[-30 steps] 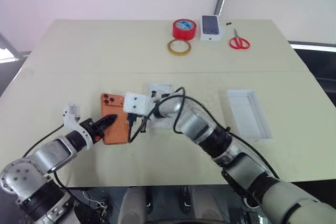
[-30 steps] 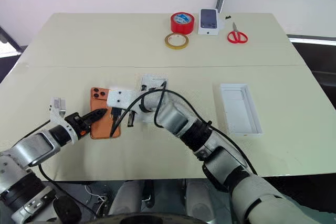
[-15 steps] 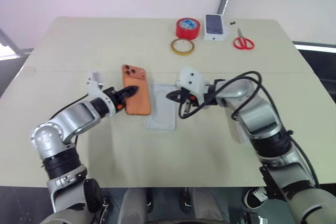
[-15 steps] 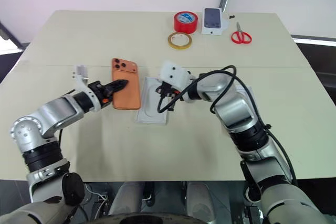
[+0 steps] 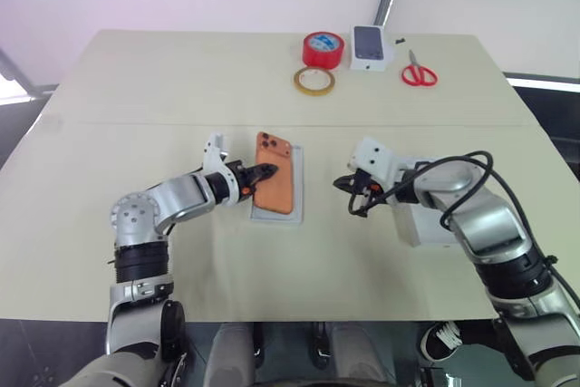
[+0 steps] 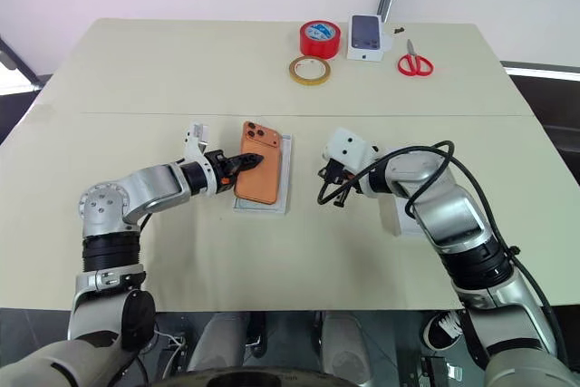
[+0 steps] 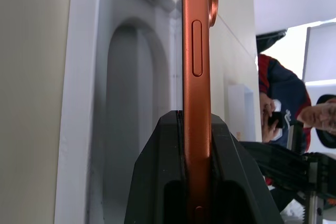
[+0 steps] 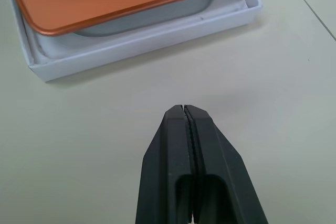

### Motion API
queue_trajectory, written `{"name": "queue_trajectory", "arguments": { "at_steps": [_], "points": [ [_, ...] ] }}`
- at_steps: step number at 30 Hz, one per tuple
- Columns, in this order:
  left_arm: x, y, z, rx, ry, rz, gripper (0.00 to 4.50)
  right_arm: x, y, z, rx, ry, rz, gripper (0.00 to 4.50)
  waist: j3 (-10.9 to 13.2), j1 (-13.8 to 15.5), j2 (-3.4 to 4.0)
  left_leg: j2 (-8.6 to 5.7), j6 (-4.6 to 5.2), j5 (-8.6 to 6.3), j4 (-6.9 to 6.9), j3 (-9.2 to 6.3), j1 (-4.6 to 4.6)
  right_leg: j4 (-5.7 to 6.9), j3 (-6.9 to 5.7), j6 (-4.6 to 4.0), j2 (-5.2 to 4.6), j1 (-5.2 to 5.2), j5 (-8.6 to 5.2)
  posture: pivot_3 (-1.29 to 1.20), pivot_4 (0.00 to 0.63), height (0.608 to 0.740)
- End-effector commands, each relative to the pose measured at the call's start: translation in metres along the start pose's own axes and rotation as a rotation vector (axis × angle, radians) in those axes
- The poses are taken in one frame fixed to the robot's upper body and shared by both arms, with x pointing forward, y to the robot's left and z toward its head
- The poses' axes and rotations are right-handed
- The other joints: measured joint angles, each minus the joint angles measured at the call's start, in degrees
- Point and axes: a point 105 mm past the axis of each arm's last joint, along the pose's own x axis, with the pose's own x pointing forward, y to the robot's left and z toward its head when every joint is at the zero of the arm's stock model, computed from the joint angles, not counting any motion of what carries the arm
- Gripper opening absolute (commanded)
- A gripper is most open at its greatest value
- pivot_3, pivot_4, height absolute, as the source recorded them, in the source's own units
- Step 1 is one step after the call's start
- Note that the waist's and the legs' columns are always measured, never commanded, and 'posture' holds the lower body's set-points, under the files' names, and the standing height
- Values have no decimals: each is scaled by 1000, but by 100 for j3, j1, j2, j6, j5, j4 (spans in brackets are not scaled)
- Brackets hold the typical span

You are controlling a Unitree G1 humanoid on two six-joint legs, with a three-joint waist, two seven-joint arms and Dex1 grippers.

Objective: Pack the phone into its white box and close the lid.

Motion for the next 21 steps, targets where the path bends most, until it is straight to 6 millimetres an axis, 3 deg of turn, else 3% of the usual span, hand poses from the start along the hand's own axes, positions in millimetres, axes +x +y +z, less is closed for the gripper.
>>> {"name": "queue_trajectory", "arguments": {
  "at_steps": [1,7,21],
  "points": [
    [1,-16,8,27,-26,-68,1411,-11,-6,15,-41,-46,-41,0,0,3,0,1,0,0,3,-2,0,0,0,0,0,2,0,0,150,740],
    [0,-19,6,60,-23,-79,4414,-10,-6,17,-38,-63,-33,0,0,4,0,2,0,0,5,-5,0,2,-1,0,1,4,0,0,150,740],
    [-25,-30,16,207,-60,-95,4470,-13,12,34,-17,-248,75,0,1,7,-1,5,1,-1,11,-5,0,6,0,0,2,5,0,0,150,740]
  ]
}}
